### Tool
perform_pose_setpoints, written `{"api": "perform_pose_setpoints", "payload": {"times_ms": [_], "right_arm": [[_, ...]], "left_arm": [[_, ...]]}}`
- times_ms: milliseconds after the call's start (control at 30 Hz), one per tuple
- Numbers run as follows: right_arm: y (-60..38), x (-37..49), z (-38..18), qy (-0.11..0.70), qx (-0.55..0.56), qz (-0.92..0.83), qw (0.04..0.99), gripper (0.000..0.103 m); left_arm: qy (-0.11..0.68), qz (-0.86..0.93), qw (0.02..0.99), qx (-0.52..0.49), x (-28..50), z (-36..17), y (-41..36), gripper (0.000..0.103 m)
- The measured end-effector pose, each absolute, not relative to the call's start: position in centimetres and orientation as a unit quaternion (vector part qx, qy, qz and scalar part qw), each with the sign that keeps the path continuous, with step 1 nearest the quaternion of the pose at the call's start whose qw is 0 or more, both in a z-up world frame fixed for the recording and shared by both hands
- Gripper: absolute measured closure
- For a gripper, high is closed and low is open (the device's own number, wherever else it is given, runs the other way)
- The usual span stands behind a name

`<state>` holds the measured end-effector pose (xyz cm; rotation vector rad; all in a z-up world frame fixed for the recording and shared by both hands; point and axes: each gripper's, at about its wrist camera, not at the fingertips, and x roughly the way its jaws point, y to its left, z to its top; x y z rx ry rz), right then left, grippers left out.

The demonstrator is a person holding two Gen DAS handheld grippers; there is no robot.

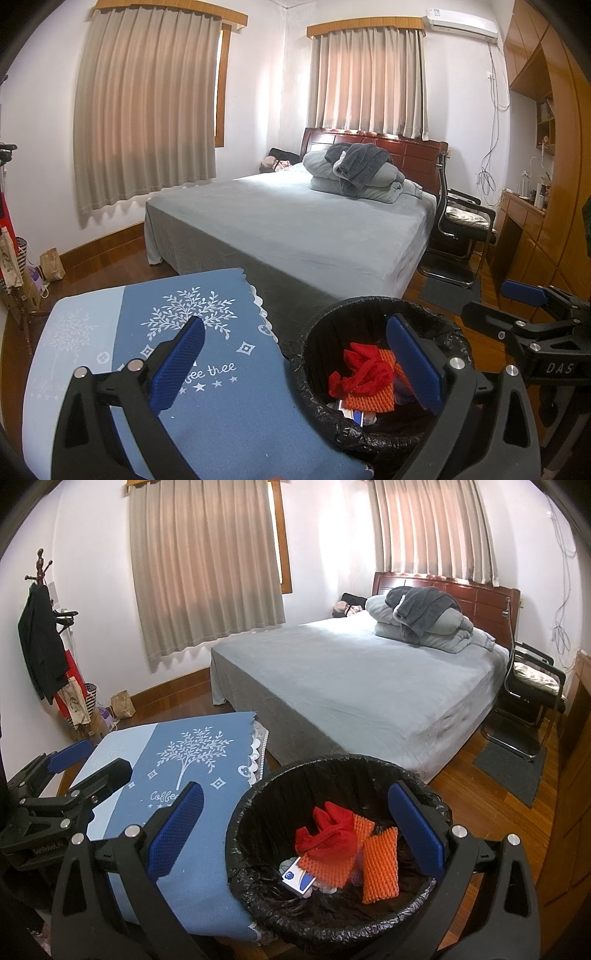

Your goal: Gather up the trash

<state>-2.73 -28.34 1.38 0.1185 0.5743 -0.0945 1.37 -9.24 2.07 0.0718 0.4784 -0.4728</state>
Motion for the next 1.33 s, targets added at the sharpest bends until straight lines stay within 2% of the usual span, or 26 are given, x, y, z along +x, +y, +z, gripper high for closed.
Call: {"api": "perform_pose_setpoints", "payload": {"times_ms": [1333], "right_arm": [[-28.03, -2.68, 1.36, 0.286, 0.060, -0.047, 0.955, 0.006]], "left_arm": [[0.238, -0.231, 0.943, 0.035, 1.22, 1.86, -8.96, 0.006]]}}
